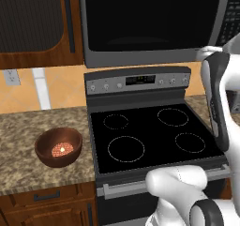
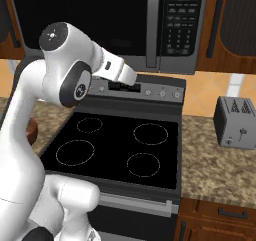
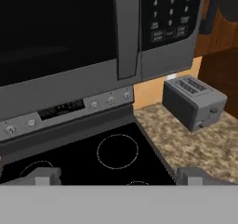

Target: Open the microwave, place the bowl with waffle inside the microwave, then close the microwave door and turn it on.

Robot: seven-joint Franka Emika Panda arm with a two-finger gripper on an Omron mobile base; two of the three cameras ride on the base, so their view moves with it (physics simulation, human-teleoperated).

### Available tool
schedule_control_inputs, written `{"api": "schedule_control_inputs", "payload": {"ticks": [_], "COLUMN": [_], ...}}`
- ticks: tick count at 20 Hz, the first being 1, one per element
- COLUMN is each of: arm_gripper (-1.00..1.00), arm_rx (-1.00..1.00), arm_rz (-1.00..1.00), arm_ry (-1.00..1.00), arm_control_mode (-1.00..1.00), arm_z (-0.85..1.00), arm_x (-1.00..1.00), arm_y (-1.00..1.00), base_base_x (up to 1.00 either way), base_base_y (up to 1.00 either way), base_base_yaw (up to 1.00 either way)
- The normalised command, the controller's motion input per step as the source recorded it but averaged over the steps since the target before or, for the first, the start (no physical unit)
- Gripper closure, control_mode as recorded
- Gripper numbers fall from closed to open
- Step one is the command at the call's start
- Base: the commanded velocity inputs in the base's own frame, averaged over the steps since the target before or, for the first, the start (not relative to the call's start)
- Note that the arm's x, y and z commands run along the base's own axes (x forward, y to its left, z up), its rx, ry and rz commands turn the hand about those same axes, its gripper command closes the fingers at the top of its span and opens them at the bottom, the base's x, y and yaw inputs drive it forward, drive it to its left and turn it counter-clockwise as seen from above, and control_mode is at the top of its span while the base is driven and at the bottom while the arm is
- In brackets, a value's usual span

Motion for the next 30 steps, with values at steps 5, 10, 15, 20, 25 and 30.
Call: {"api": "schedule_control_inputs", "payload": {"ticks": [5, 10, 15, 20, 25, 30], "arm_gripper": [-1.0, -1.0, -1.0, -1.0, -1.0, -1.0], "arm_rx": [0.29, 0.11, -0.04, -0.11, -0.12, -0.07], "arm_rz": [0.04, 0.04, 0.01, 0.11, 0.09, 0.07], "arm_ry": [-0.07, -0.23, -0.12, -0.02, -0.12, -0.1], "arm_control_mode": [-1.0, -1.0, -1.0, -1.0, -1.0, -1.0], "arm_z": [0.27, 0.22, 0.02, -0.01, -0.11, -0.13], "arm_x": [0.11, 0.57, 0.65, 0.56, 0.36, 0.64], "arm_y": [-0.82, -0.3, -0.02, 0.0, 0.0, 0.0], "base_base_x": [0.0, 0.0, 0.0, 0.0, 0.0, 0.0], "base_base_y": [0.0, 0.0, 0.0, 0.0, 0.0, 0.0], "base_base_yaw": [0.0, 0.0, 0.0, 0.0, 0.0, 0.0]}}
